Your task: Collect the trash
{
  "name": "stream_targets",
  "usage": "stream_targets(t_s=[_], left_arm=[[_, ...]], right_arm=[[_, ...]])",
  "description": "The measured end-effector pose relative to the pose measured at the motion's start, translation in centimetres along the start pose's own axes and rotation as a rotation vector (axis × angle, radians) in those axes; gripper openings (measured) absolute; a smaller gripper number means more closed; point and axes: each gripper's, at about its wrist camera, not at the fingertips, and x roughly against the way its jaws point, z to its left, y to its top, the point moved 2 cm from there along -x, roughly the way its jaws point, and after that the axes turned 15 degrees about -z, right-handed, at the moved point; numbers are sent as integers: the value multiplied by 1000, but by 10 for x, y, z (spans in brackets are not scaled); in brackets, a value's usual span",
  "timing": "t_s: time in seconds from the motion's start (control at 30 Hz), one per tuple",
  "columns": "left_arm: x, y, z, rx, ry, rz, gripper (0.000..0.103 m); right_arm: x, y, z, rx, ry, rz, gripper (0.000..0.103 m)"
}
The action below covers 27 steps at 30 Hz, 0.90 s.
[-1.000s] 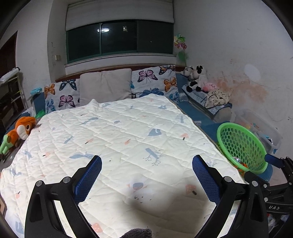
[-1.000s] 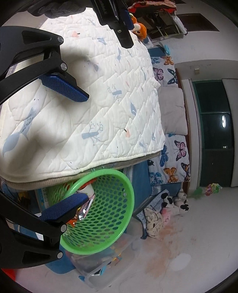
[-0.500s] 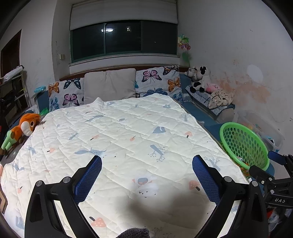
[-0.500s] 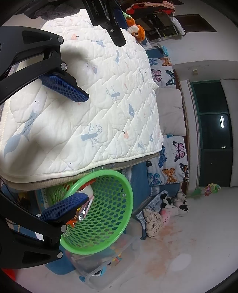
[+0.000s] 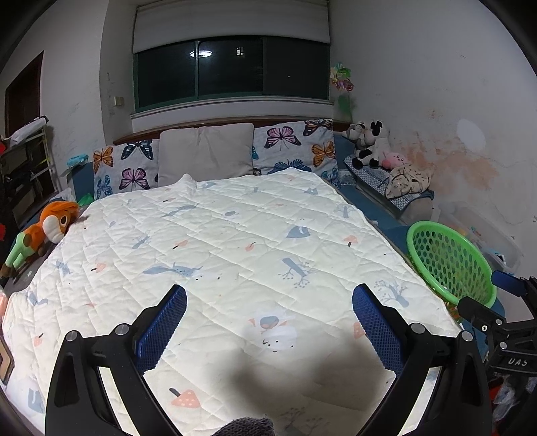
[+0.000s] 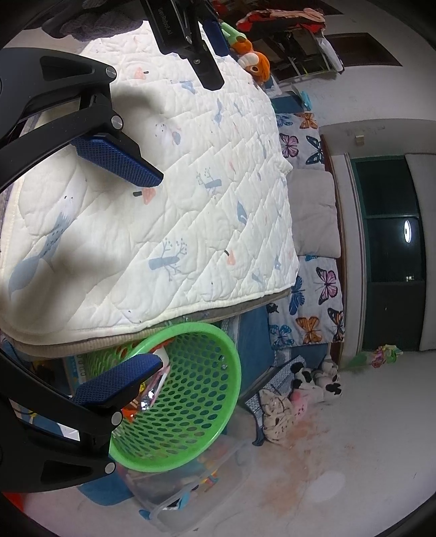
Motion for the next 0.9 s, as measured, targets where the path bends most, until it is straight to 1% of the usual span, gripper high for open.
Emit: stream_targets(t_s=[0.5,0.9], left_arm=[[10,4,18,20,61,-27,96],[12,3,24,38,76,-32,96]], right_arm=[[-3,6,12,24,38,-14,99],[-4,13,19,35,60,-27,99]])
